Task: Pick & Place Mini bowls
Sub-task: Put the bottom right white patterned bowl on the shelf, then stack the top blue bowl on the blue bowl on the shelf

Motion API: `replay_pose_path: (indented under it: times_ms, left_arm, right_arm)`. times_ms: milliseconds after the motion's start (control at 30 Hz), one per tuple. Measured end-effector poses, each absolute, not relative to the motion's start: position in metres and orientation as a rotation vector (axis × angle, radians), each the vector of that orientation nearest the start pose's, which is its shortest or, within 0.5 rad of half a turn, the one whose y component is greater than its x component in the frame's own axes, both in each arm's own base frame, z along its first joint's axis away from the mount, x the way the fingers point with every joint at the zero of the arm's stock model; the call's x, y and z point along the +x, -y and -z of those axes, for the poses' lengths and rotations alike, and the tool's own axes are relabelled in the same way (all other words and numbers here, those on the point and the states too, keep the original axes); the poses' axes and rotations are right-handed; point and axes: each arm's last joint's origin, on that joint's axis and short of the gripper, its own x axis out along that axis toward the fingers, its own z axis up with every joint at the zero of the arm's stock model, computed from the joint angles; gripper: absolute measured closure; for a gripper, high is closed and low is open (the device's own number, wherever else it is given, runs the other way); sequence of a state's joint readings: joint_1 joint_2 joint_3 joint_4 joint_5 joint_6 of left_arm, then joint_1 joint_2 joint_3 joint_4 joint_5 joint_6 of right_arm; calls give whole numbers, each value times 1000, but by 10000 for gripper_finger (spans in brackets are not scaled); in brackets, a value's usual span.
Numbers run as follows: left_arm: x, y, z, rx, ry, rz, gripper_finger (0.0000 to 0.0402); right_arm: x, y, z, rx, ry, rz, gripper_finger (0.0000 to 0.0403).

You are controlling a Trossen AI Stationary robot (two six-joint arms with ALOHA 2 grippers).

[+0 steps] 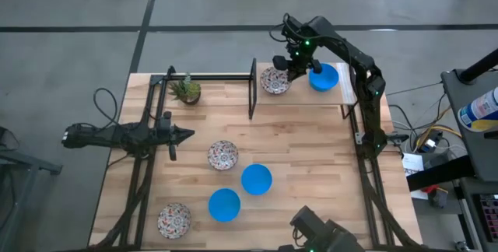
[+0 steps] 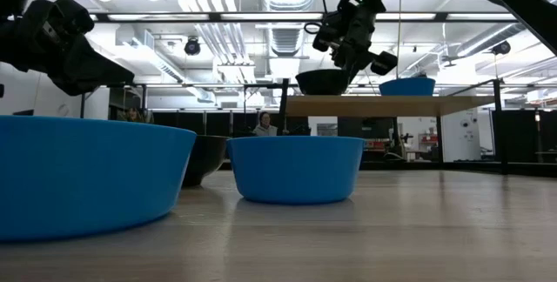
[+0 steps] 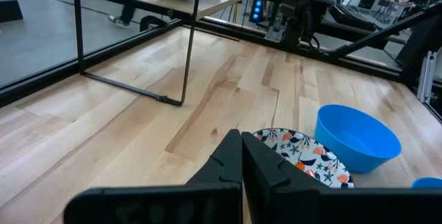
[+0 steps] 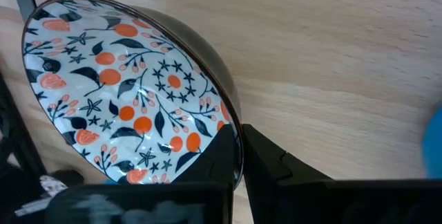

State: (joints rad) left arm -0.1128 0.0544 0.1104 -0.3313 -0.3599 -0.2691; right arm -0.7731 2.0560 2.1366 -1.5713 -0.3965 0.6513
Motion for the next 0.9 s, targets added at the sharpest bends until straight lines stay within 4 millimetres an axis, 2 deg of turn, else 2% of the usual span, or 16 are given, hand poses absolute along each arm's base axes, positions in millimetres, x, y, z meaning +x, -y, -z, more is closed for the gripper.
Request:
replay_pose_path:
  times_ms: [267,633,900]
  left_arm:
    - [89,0,-166,-202,-233,-280,401]
    - [89,0,-166,-202,-233,-280,401]
    - [89,0,-166,-202,-233,-280,401]
  right_arm:
    - [287,264,-322,1366,-1161,736,385]
    - [286,263,-324,1365,-1155,744,305]
    - [277,258,-341,1337,-1113,718,282]
